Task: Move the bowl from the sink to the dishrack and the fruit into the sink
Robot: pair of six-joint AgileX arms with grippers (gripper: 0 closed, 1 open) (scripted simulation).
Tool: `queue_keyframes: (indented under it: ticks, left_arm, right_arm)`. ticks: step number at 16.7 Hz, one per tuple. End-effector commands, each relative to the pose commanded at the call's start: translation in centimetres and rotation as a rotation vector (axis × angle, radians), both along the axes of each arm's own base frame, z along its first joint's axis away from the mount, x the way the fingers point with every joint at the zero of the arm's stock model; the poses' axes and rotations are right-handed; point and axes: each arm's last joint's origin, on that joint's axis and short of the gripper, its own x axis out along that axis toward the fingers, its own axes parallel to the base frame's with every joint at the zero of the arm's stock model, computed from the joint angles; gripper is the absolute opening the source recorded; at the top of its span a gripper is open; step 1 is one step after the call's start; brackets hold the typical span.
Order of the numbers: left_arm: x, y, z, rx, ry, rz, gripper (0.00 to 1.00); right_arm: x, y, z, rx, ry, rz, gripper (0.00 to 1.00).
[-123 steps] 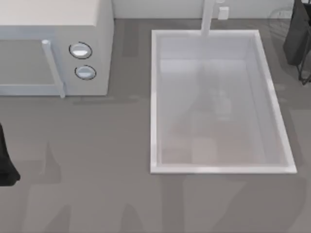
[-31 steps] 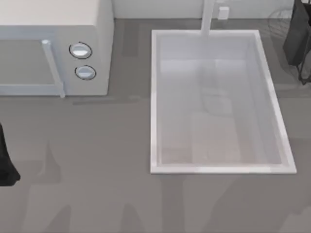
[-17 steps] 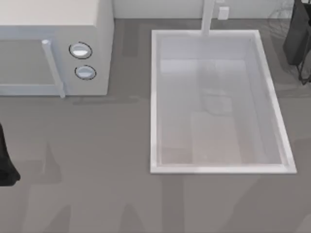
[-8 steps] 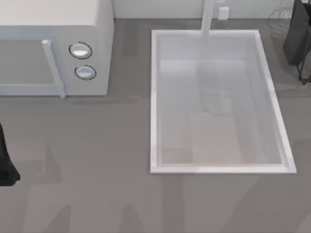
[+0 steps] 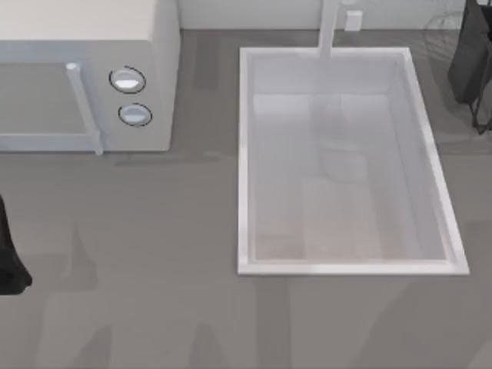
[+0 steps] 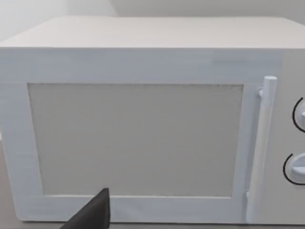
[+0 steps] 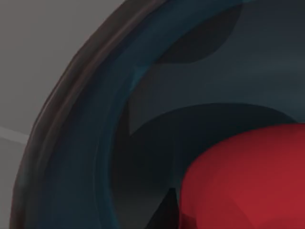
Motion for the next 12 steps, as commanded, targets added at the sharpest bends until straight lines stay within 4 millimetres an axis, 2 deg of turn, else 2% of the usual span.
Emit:
queue_keyframes:
  ticks: [1, 2, 4, 6, 12]
  left_arm:
    - [0.0, 0.0, 0.0, 0.0, 0.0, 0.0, 1.0]
    - [0.0, 0.0, 0.0, 0.0, 0.0, 0.0, 1.0]
    - [0.0, 0.0, 0.0, 0.0, 0.0, 0.0, 1.0]
    - [0.0, 0.0, 0.0, 0.0, 0.0, 0.0, 1.0]
    - [0.0, 0.0, 0.0, 0.0, 0.0, 0.0, 1.0]
  right_arm:
    - [0.0, 0.0, 0.0, 0.0, 0.0, 0.0, 0.0]
    - [0.2, -0.1, 3.3, 0.009, -0.07, -0.017, 0.0]
    - [0.4, -0.1, 3.7, 0.008, -0.072, -0.016, 0.0]
    - [0.7, -0.3, 5.2, 0.005, -0.073, -0.017, 0.0]
    - [0.4, -0.2, 12.0, 0.013, -0.057, -0.019, 0.0]
